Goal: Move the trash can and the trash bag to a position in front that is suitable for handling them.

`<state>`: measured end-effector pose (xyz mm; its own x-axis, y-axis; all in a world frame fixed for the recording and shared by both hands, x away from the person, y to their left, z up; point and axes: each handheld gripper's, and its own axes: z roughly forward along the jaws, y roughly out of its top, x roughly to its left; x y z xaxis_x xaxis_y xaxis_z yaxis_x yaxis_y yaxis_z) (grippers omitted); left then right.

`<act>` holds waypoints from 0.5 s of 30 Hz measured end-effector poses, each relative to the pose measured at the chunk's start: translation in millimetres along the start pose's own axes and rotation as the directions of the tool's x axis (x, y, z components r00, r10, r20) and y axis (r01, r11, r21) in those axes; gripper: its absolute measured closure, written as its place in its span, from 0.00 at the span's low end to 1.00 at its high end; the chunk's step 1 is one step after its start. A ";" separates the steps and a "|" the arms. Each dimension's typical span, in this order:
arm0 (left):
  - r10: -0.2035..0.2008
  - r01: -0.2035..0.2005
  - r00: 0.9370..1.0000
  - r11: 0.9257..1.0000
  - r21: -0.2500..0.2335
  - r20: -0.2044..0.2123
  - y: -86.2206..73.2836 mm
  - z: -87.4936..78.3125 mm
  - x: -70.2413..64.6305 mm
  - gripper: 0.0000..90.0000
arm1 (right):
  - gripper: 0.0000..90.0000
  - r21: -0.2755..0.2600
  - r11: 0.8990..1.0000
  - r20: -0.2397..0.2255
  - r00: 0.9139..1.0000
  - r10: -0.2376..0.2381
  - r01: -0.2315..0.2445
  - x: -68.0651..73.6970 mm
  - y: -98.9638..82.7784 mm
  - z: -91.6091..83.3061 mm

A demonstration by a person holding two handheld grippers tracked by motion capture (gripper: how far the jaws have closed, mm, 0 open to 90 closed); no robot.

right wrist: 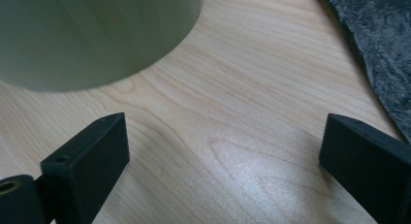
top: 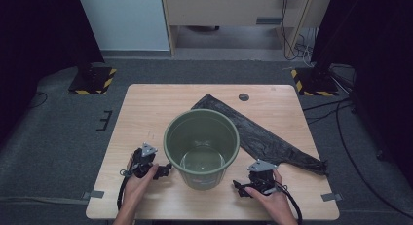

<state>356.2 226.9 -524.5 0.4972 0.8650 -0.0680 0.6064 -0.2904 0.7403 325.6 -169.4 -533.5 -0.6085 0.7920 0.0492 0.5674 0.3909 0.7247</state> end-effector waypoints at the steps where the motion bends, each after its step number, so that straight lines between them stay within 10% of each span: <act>1: 0.019 -0.019 1.000 1.000 -0.021 0.006 -0.8 -6.0 -4.6 0.04 | 0.05 -0.013 1.000 0.001 1.000 -0.009 0.009 0.5 0.5 -2.8; 15: 0.199 -0.186 0.976 0.972 -0.143 0.086 -8.6 -53.4 -71.6 0.01 | 0.08 -0.191 0.966 -0.077 0.979 -0.191 0.174 40.1 22.1 -34.7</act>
<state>282.3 189.3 -490.3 0.6593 0.7515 0.0238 0.4080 -0.3843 0.8282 294.6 -145.3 -491.6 -0.7467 0.6642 -0.0375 0.3365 0.4258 0.8399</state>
